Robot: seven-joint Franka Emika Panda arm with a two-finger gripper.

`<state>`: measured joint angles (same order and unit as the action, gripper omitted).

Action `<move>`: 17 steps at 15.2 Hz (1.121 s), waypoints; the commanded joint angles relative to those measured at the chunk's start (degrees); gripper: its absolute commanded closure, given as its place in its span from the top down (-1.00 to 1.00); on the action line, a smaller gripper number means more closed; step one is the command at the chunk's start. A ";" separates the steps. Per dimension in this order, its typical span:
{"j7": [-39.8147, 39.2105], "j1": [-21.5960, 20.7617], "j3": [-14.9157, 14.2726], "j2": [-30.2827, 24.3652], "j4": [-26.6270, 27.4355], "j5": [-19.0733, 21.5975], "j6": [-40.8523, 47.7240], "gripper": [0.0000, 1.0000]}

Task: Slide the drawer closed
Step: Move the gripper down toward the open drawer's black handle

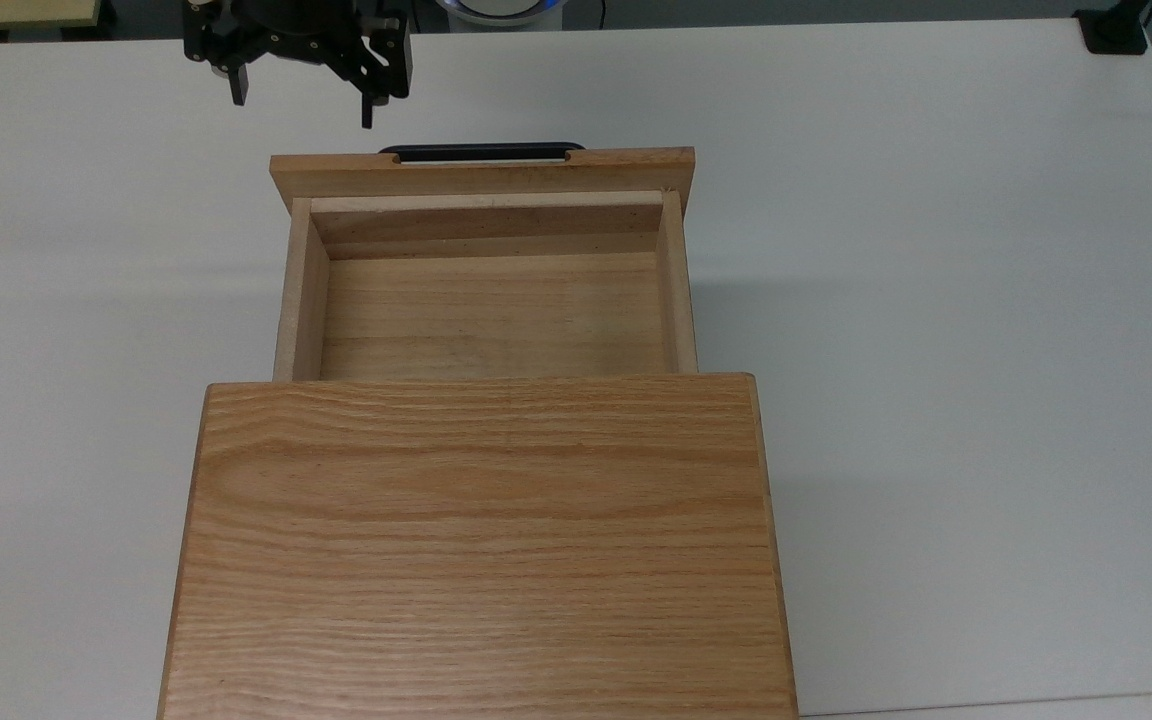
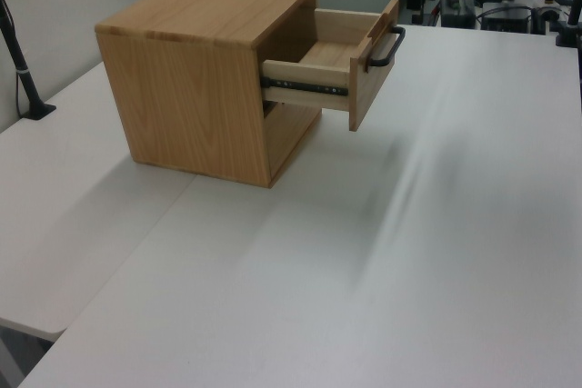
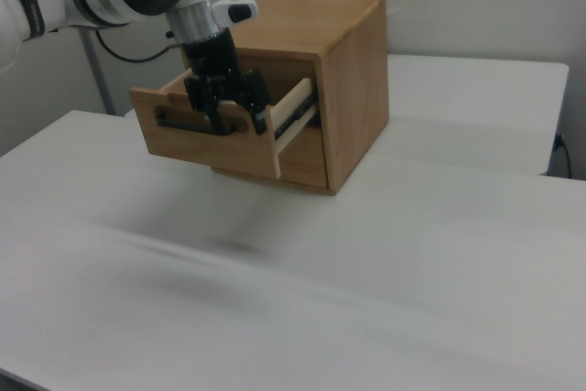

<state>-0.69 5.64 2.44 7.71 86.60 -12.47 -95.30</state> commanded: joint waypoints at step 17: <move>-6.41 -1.68 0.54 -3.84 1.82 4.56 7.66 1.00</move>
<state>-2.47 4.62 2.74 4.38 87.77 -9.10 -91.84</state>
